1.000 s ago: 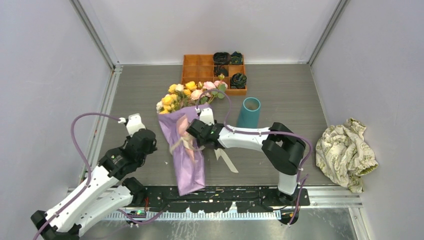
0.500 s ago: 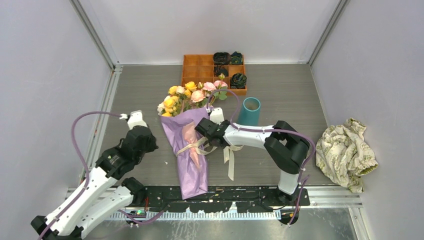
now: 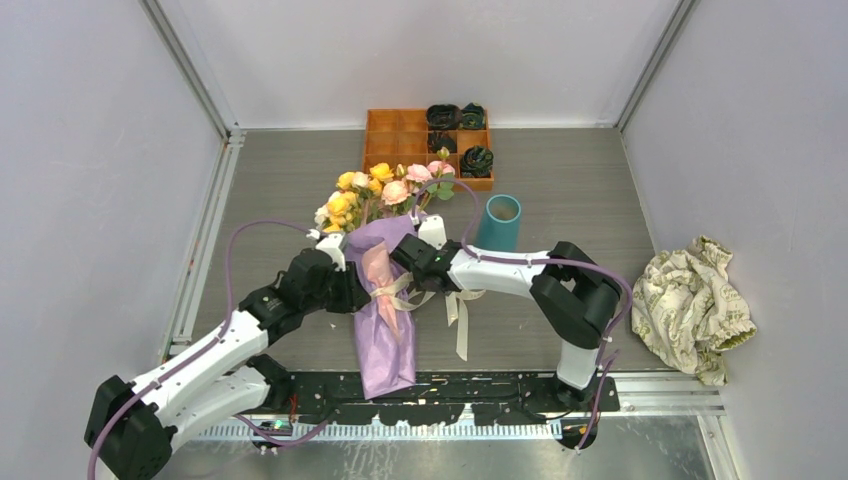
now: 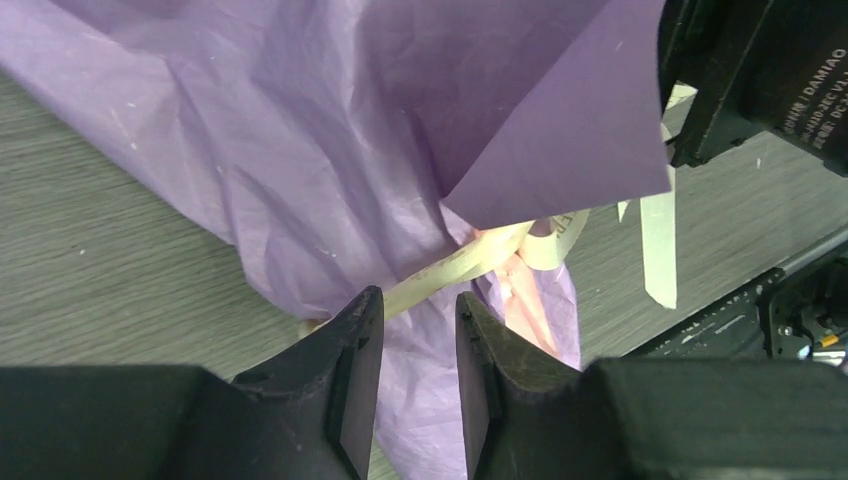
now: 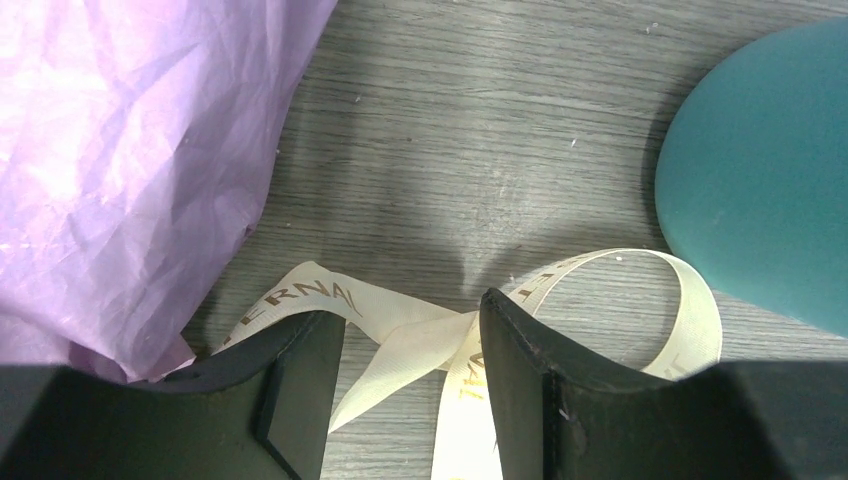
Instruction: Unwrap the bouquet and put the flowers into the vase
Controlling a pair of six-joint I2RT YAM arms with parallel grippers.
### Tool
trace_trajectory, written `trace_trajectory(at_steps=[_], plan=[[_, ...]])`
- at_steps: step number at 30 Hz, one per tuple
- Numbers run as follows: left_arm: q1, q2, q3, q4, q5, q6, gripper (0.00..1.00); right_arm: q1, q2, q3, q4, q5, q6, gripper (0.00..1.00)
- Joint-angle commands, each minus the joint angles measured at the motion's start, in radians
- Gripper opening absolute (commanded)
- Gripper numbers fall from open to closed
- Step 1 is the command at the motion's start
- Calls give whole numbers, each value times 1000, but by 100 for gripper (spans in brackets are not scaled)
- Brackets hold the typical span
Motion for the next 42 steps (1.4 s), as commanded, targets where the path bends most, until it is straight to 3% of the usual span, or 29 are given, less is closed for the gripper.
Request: trace_trajectory(at_steps=[1, 15, 23, 27, 32, 36, 42], plan=[[1, -2, -4, 107, 62, 18, 34, 2, -50, 8, 36, -2, -4, 58], [-75, 177, 25, 125, -96, 42, 32, 1, -48, 4, 60, -39, 7, 57], [-79, 249, 78, 115, -210, 14, 8, 1, -42, -9, 75, -58, 16, 58], [-79, 252, 125, 23, -391, -45, 6, 1, -33, -9, 75, -54, 16, 57], [-55, 225, 215, -203, -616, -128, 5, 0, -26, -13, 58, -20, 7, 58], [-5, 231, 276, -332, -686, -168, 5, -8, -14, -15, 44, -12, 4, 58], [119, 160, 277, -390, -685, -189, 5, -27, -25, -30, 26, 2, 3, 58]])
